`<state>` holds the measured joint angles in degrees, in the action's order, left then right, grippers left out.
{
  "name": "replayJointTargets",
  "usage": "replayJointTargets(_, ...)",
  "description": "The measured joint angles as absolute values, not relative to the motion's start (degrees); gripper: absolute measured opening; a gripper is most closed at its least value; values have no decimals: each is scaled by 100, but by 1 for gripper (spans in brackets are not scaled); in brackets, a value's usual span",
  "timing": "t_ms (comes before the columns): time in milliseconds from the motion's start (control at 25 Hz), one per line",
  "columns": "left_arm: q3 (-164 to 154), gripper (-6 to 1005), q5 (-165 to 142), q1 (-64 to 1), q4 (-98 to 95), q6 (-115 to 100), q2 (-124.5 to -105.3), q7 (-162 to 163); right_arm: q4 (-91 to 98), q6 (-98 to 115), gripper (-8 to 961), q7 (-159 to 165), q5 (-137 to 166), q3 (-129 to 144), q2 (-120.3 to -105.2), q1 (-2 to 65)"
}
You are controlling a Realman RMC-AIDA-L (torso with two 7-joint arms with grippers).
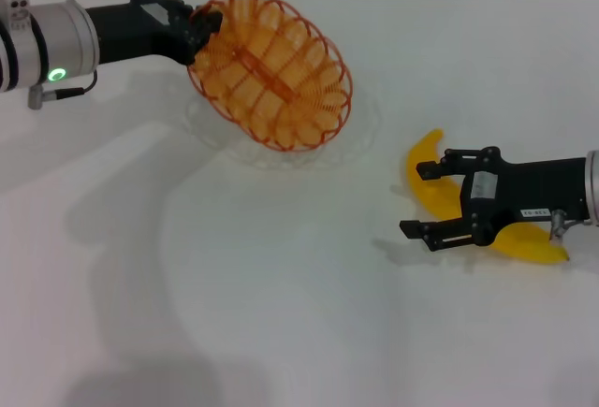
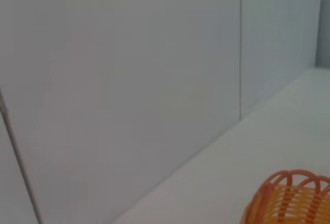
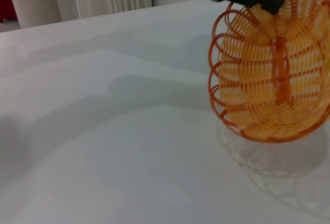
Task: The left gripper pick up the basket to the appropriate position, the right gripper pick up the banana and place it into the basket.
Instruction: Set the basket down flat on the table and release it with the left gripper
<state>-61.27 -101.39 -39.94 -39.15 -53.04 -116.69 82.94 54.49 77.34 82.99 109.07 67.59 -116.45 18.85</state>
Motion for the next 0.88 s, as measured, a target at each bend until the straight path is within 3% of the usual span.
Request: replayJointTargets(880,-6055,78,-8703,-3945,-2560,-4610,-11677,7837,5449,7734,868,8312,10987,6870,-11654,1918)
